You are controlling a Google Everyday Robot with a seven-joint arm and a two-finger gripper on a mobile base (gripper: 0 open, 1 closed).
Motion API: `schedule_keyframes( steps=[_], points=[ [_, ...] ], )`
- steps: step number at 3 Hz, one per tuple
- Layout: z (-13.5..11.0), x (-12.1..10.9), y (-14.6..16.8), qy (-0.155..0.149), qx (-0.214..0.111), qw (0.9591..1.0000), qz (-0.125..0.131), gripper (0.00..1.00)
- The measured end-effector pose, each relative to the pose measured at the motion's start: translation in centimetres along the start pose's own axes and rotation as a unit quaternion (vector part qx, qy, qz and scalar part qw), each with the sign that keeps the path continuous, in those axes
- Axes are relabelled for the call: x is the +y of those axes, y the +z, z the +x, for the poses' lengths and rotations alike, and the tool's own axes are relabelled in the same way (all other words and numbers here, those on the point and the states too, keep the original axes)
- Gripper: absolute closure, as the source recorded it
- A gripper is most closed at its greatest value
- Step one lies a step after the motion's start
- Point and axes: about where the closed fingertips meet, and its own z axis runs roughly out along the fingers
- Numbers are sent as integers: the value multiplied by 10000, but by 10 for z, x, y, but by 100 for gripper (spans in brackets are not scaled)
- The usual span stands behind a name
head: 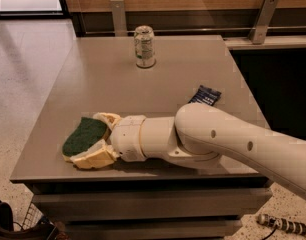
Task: Pick sponge
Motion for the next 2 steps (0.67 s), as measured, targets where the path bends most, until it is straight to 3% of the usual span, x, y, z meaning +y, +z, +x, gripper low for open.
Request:
schedule_keyframes(
  steps=[1, 2],
  points=[
    [-3, 2, 2, -30, -19, 10000, -50, 99],
    [-8, 3, 3, -67, -69, 9999, -140, 100]
  ],
)
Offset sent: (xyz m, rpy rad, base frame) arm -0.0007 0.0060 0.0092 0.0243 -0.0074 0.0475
